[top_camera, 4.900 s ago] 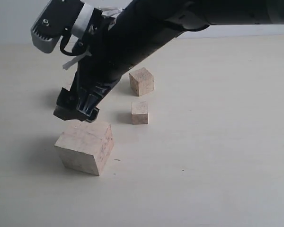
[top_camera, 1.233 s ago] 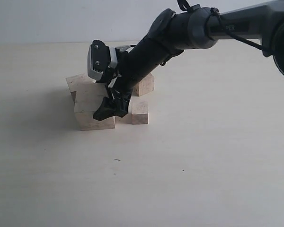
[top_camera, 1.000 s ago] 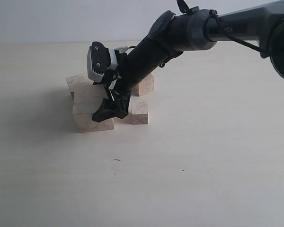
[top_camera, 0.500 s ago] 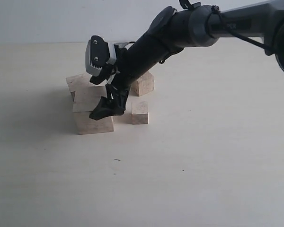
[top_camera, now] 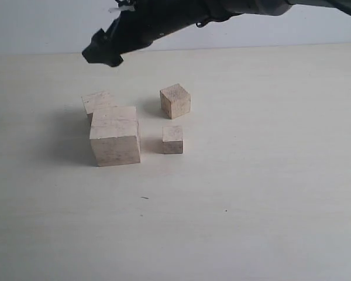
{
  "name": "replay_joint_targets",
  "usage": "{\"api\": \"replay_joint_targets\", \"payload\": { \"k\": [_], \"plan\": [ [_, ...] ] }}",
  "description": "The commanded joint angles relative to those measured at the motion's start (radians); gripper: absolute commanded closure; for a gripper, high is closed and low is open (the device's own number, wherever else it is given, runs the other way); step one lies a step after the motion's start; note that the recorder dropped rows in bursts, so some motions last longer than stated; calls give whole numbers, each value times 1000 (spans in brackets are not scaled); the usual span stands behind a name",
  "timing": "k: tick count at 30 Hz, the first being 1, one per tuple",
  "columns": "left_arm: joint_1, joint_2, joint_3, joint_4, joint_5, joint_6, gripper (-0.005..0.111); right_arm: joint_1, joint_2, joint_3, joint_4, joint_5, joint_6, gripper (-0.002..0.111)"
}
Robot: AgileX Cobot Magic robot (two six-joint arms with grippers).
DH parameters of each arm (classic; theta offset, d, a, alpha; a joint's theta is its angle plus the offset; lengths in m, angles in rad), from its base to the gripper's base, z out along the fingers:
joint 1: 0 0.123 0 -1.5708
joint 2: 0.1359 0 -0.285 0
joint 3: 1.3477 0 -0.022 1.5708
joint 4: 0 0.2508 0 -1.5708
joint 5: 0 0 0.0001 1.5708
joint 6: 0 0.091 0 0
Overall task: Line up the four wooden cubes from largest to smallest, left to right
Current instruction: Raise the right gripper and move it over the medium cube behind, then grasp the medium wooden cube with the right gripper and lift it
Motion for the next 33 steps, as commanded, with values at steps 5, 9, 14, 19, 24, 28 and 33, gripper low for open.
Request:
{"api": "replay_joint_targets", "payload": {
  "k": [5,9,14,19,24,28,33],
  "plan": [
    [-1,-6,-1,1,-7,-2,107,97,136,-298,-518,48,724,24],
    [-1,-6,-1,1,-7,-2,107,134,189,-392,-685,91,941,24],
    [-1,-6,-1,1,-7,-2,107,148,238,-449,-778,101,1056,24],
    [-1,-6,-1,1,-7,-2,107,148,279,-453,-861,112,1146,24],
    [-1,-6,-1,1,-7,-2,107,148,309,-453,-861,116,1158,24],
    [-1,-6,-1,1,-7,-2,107,148,328,-453,-842,122,1160,24],
    [-1,-6,-1,1,-7,-2,107,150,344,-453,-786,140,1160,24]
  ]
}}
